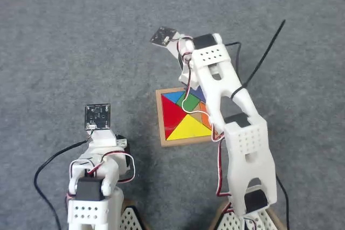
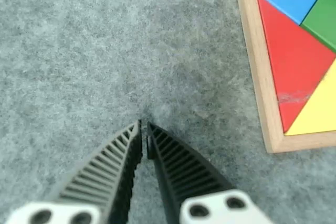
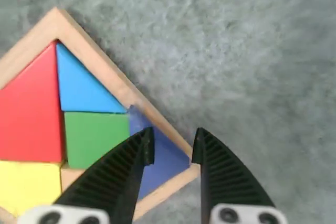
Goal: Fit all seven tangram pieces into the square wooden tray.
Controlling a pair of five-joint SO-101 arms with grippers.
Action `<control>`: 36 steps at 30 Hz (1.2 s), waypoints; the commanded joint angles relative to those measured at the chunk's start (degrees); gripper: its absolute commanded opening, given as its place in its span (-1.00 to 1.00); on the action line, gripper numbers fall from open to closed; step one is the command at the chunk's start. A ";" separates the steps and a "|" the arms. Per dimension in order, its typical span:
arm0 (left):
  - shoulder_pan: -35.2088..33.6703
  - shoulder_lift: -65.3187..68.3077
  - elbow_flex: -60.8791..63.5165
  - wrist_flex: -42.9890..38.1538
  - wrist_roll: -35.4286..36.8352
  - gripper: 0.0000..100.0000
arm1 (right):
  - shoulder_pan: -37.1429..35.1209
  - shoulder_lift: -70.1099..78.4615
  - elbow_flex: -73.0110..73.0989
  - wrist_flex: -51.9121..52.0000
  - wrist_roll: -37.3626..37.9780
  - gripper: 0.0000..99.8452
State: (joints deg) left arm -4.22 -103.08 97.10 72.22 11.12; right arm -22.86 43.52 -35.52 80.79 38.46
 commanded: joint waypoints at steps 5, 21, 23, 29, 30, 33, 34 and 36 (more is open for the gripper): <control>-0.35 -1.14 -0.66 0.09 -0.62 -0.97 | 1.01 0.04 -2.29 1.89 -0.18 -0.75; -0.35 -1.14 -0.66 0.09 -0.62 -0.97 | 4.88 -0.57 -2.11 3.47 -2.55 -0.76; -0.35 -1.14 -0.66 0.09 -0.62 -0.97 | 4.62 -2.95 -2.11 3.47 -4.66 -0.76; -0.35 -1.14 -0.66 0.09 -0.62 -0.97 | 2.15 -15.69 -2.11 9.45 -9.05 -0.76; -0.35 -1.14 -0.66 0.09 -0.62 -0.97 | 1.63 -17.80 -2.02 11.03 -9.49 -0.76; -0.35 -1.14 -0.66 0.09 -0.62 -0.97 | 0.92 -24.48 0.35 13.85 -11.08 -0.80; -0.35 -1.14 -0.66 0.09 -0.62 -0.97 | 0.92 -27.12 2.64 13.76 -11.34 -0.83; -0.35 -1.14 -0.66 0.09 -0.62 -0.97 | 0.92 -33.19 9.32 12.00 -11.43 -0.85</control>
State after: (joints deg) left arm -4.22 -103.08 97.10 72.22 11.12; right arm -21.36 21.36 -32.00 93.27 28.18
